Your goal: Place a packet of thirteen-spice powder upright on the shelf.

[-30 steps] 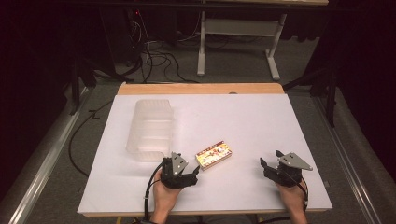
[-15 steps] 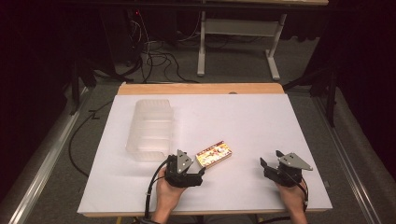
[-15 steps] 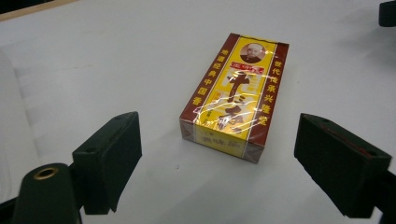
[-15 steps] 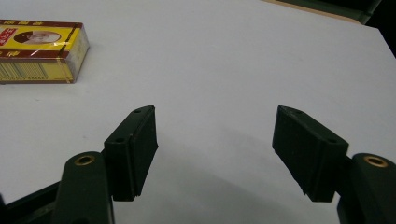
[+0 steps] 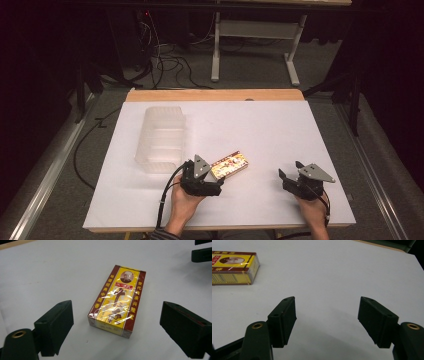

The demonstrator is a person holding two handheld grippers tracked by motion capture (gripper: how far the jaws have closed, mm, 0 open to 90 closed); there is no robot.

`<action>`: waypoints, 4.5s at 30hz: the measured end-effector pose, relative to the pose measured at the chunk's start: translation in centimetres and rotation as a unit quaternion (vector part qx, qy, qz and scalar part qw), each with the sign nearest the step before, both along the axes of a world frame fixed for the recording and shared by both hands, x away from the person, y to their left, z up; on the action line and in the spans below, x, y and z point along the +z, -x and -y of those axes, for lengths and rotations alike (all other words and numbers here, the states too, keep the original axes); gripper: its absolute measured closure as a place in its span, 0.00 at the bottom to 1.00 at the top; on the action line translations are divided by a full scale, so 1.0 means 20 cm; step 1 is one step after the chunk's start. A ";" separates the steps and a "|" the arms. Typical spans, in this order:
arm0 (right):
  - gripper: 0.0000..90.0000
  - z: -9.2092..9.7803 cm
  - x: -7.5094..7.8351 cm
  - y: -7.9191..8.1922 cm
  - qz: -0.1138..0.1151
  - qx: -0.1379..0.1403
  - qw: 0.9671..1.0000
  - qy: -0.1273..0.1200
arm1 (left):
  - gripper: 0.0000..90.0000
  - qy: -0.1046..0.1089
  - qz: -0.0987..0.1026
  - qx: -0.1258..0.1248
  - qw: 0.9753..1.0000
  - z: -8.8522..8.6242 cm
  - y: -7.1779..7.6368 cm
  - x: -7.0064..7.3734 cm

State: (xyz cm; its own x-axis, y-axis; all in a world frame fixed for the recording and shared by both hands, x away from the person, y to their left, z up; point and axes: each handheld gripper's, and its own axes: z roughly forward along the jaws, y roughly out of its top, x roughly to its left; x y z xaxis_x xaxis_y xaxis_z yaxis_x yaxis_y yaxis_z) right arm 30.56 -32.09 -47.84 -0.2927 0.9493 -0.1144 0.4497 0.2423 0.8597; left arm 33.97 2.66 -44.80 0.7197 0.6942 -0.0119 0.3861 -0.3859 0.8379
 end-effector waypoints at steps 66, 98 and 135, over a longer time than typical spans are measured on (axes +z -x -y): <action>0.34 0.01 0.00 0.00 0.002 0.001 1.000 -0.004 | 0.17 -0.093 -0.053 -0.054 0.993 0.41 -0.33 -0.07; 0.34 0.00 0.00 0.00 0.000 0.001 1.000 -0.005 | 0.36 -0.111 -0.036 -0.053 0.992 0.41 -0.32 -0.07; 0.34 0.01 0.00 0.00 -0.001 0.000 1.000 -0.008 | 0.36 -0.029 -0.005 -0.024 0.999 0.19 -0.23 0.13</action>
State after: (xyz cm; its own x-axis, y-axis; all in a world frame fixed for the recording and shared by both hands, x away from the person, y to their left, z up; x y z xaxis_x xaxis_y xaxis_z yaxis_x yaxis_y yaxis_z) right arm 30.57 -32.22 -47.83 -0.2922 0.9512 -0.0993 0.4513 0.2287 0.8625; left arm 38.54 -1.21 -42.22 0.7520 0.6588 0.0200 0.3738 -0.4513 0.8103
